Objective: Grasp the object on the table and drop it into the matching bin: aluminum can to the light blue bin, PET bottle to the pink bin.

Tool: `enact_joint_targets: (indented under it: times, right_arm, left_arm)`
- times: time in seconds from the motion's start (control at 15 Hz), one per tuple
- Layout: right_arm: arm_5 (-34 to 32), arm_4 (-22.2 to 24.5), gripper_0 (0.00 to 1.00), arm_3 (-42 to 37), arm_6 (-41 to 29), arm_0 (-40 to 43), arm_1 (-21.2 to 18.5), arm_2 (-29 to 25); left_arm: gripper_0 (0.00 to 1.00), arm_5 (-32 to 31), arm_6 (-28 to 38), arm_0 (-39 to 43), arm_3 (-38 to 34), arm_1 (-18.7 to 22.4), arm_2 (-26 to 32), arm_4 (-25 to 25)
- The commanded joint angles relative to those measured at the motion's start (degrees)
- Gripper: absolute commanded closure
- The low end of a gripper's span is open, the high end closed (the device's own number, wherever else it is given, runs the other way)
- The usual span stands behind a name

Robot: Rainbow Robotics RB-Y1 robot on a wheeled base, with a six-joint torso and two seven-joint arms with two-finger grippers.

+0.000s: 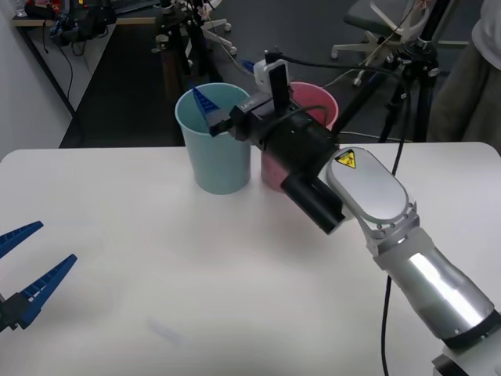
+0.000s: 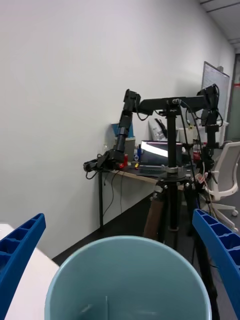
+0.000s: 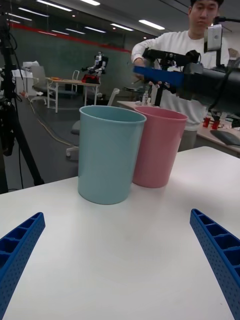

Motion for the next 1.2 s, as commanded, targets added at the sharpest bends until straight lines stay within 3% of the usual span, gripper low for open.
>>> enact_joint_targets:
  times: [0.07, 0.47, 0.87, 1.2]
  right_arm:
    - [-7.76, -0.53, 0.00, -7.57, 0.52, 6.97, -4.02, -2.66]
    - [-27.09, -2.55, 0.00, -18.55, 2.89, 22.80, -10.35, -15.23]
    - [-47.66, -3.87, 0.00, -19.96, 4.03, 35.63, -10.62, -35.26]
    - [-57.15, -8.18, 0.00, -19.96, 2.63, 43.27, -10.53, -48.62]
  left_arm:
    - [0.00, 0.00, 0.00, 0.00, 0.00, 0.00, 0.00, 0.00]
    - [0.00, 0.00, 0.00, 0.00, 0.00, 0.00, 0.00, 0.00]
    - [0.00, 0.00, 0.00, 0.00, 0.00, 0.00, 0.00, 0.00]
    - [0.00, 0.00, 0.00, 0.00, 0.00, 0.00, 0.00, 0.00]
